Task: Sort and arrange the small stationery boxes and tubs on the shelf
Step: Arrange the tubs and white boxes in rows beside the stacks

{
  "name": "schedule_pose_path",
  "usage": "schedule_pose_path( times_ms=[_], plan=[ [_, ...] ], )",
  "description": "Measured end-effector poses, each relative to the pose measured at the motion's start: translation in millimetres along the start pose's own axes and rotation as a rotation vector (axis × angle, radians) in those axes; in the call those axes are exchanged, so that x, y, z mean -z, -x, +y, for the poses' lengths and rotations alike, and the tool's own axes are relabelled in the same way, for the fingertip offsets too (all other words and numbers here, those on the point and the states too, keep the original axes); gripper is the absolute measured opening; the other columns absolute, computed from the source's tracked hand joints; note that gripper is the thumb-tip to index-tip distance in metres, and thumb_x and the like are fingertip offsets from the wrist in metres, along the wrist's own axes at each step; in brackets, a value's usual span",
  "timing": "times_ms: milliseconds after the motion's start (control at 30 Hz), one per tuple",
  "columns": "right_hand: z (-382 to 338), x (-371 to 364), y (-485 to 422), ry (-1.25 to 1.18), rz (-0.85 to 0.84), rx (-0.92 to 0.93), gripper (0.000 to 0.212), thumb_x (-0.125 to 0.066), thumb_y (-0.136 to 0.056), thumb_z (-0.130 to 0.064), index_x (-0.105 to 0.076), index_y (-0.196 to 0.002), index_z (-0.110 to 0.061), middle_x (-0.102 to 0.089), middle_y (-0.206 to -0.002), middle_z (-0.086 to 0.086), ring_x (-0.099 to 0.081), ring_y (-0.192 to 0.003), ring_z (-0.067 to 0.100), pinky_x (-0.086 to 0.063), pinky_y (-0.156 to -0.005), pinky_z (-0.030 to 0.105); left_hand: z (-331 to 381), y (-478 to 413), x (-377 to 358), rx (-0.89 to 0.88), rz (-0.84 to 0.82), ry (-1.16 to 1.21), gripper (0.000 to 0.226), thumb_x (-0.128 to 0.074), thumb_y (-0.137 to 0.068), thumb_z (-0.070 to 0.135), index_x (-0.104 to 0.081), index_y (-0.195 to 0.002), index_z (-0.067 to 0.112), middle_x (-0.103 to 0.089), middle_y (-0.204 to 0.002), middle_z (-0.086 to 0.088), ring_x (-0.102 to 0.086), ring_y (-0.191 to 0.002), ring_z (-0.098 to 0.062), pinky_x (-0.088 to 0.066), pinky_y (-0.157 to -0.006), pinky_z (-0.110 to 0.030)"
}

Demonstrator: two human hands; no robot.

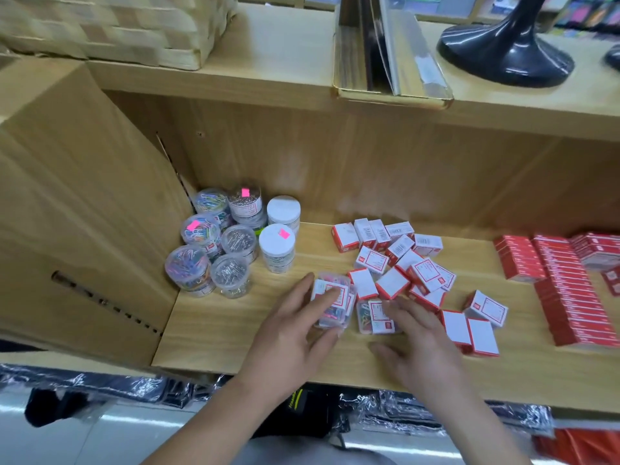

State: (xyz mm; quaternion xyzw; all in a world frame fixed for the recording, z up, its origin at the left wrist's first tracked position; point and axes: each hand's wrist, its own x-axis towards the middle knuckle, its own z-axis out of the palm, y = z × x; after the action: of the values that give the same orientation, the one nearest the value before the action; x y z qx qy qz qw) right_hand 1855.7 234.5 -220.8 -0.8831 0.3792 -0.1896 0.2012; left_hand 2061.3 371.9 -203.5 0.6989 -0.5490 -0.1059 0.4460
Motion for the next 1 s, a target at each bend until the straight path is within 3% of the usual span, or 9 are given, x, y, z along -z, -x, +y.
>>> schedule_pose_path(
  times_ms=[100, 233, 367, 467, 567, 767, 900, 1000],
  plan=[
    [-3, -1, -1, -0.044, 0.007, -0.017, 0.052, -0.092, -0.063, -0.027, -0.069, -0.109, -0.022, -0.067, -0.119, -0.006, -0.065, -0.112, 0.024, -0.055, -0.089, 0.036, 3, -2, -8, 0.044, -0.013, -0.031, 0.061, -0.077, -0.081, 0.043, -0.058, -0.138, 0.031, -0.048, -0.150, 0.007, -0.053, -0.134, -0.013, -0.048, -0.105, -0.032],
    [-11, 9, 3, -0.118, 0.079, -0.067, 0.042, -0.088, -0.067, -0.036, -0.068, -0.102, -0.026, -0.062, -0.101, -0.014, -0.064, -0.094, 0.015, -0.055, -0.076, 0.035, 8, -7, -11, 0.050, 0.026, -0.135, 0.058, -0.076, -0.080, 0.048, -0.059, -0.133, 0.031, -0.053, -0.139, 0.005, -0.057, -0.123, -0.018, -0.052, -0.097, -0.035],
    [-23, 23, 3, -0.230, 0.207, -0.092, 0.042, -0.090, -0.069, -0.029, -0.068, -0.104, -0.028, -0.060, -0.100, -0.022, -0.062, -0.090, 0.004, -0.054, -0.073, 0.032, 10, -7, -18, 0.051, 0.068, -0.128, 0.053, -0.074, -0.081, 0.032, -0.061, -0.133, 0.029, -0.054, -0.139, -0.001, -0.058, -0.118, -0.023, -0.053, -0.095, -0.040],
    [-36, 31, -1, -0.297, 0.259, -0.054, 0.045, -0.092, -0.067, -0.019, -0.069, -0.105, -0.027, -0.061, -0.099, -0.019, -0.062, -0.092, 0.003, -0.050, -0.071, 0.023, 13, -6, -15, 0.033, 0.105, -0.168, 0.050, -0.074, -0.081, 0.036, -0.066, -0.130, 0.029, -0.056, -0.131, -0.003, -0.057, -0.106, -0.025, -0.052, -0.091, -0.041],
    [-49, 34, -5, -0.355, 0.261, -0.045, 0.047, -0.091, -0.069, -0.017, -0.067, -0.108, -0.029, -0.062, -0.100, -0.016, -0.062, -0.095, 0.008, -0.051, -0.074, 0.022, 16, -13, -10, -0.002, 0.173, -0.099, 0.042, -0.073, -0.083, 0.029, -0.070, -0.125, 0.027, -0.059, -0.124, -0.004, -0.057, -0.101, -0.026, -0.052, -0.087, -0.043],
    [-48, 31, 13, -0.429, -0.102, 0.095, 0.060, -0.085, -0.070, -0.018, -0.062, -0.122, -0.036, -0.061, -0.125, -0.023, -0.059, -0.117, 0.005, -0.048, -0.096, 0.025, -5, 31, 20, 0.088, 0.317, -0.044, 0.044, -0.080, -0.080, 0.021, -0.073, -0.123, 0.016, -0.060, -0.126, -0.001, -0.062, -0.109, -0.026, -0.051, -0.094, -0.043],
    [-53, -8, 31, -0.472, -0.272, 0.056, 0.061, -0.078, -0.069, -0.014, -0.062, -0.125, -0.029, -0.061, -0.130, -0.017, -0.059, -0.122, 0.010, -0.051, -0.099, 0.043, -11, 69, 22, 0.208, 0.191, -0.108, 0.052, -0.076, -0.075, 0.025, -0.068, -0.126, 0.017, -0.061, -0.125, 0.008, -0.060, -0.113, -0.018, -0.050, -0.096, -0.041],
    [-56, -21, 38, -0.534, -0.256, 0.009, 0.065, -0.081, -0.071, -0.008, -0.061, -0.128, -0.029, -0.063, -0.131, -0.015, -0.061, -0.123, 0.010, -0.052, -0.100, 0.042, -8, 79, 26, 0.183, 0.128, -0.123, 0.056, -0.079, -0.072, 0.018, -0.067, -0.128, 0.019, -0.061, -0.125, 0.010, -0.059, -0.114, -0.014, -0.049, -0.097, -0.037]
  ],
)
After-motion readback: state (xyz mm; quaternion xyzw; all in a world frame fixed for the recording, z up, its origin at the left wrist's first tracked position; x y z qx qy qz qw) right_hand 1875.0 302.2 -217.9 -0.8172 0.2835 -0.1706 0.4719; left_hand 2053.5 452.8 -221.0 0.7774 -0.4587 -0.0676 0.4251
